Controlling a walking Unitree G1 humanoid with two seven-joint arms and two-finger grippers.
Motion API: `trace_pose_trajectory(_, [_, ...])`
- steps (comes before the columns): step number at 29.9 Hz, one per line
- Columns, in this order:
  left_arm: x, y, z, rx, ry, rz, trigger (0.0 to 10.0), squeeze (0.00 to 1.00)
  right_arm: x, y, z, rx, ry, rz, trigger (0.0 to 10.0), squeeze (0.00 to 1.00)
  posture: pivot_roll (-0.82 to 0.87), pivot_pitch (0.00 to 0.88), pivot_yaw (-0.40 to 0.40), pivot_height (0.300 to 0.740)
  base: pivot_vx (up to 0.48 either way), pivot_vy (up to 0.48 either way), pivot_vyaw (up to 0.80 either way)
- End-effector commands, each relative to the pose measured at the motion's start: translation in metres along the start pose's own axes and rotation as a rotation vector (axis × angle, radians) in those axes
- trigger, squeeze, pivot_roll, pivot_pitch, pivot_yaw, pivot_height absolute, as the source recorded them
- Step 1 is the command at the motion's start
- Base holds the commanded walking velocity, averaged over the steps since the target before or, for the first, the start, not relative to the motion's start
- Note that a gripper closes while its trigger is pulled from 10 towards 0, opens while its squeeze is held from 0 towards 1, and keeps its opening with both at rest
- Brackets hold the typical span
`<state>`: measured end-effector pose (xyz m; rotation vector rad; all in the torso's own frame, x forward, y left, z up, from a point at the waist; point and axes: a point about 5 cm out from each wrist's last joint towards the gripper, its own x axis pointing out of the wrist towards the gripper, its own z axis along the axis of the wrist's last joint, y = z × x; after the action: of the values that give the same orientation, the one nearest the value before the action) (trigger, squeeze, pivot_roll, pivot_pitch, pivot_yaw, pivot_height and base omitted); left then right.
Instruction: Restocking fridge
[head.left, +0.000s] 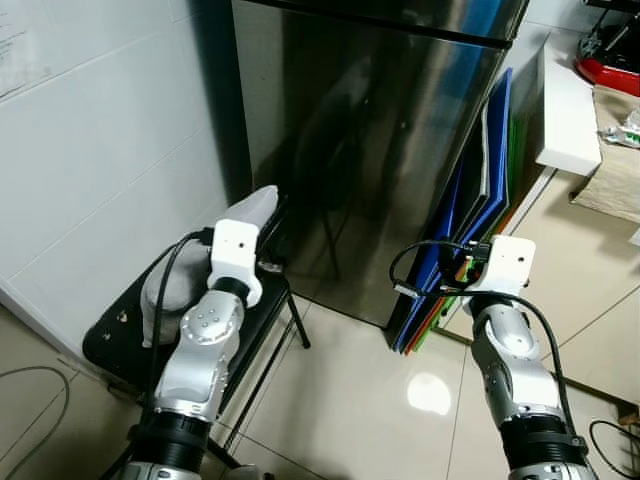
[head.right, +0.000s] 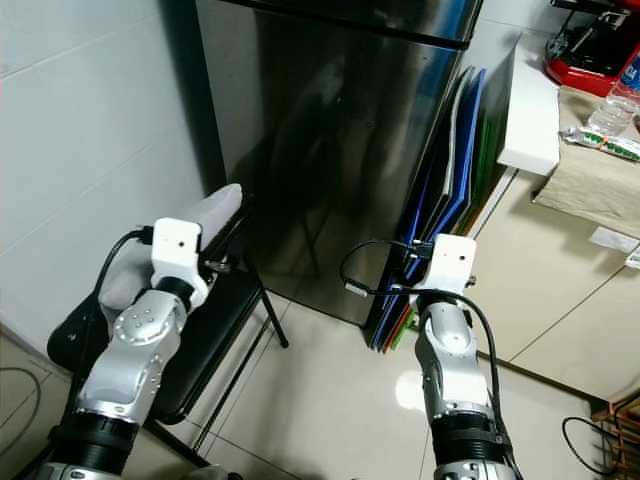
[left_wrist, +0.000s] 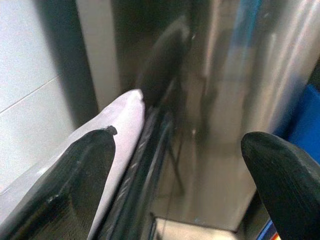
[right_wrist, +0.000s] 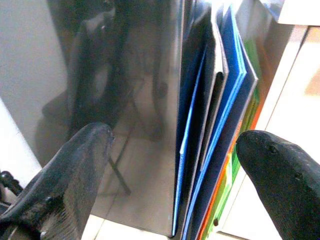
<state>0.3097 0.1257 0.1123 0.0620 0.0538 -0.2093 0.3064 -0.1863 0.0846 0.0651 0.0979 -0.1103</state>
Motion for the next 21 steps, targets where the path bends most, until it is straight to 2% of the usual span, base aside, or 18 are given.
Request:
trace_pose_trajectory(1, [0.001, 0.001, 0.003, 0.003, -0.005, 0.0, 10.0, 0.0, 0.003, 0.003, 0.007, -0.008, -0.02, 0.013, 10.0, 0.0, -0.02, 0.038, -0.023, 0.74, 0.0, 0.0, 0.0])
trace_pose_trajectory(8, [-0.002, 0.002, -0.001, 0.054, 0.006, 0.002, 10.0, 0.0, 0.002, 0.011, 0.005, -0.047, -0.019, 0.055, 10.0, 0.0, -0.01, 0.039, -0.027, 0.74, 0.0, 0.0, 0.0])
trace_pose_trajectory(21, [-0.003, 0.006, -0.005, 0.073, 0.015, 0.004, 10.0, 0.0, 0.002, 0.016, 0.003, -0.08, -0.019, 0.074, 10.0, 0.0, 0.0, 0.029, -0.02, 0.74, 0.0, 0.0, 0.0])
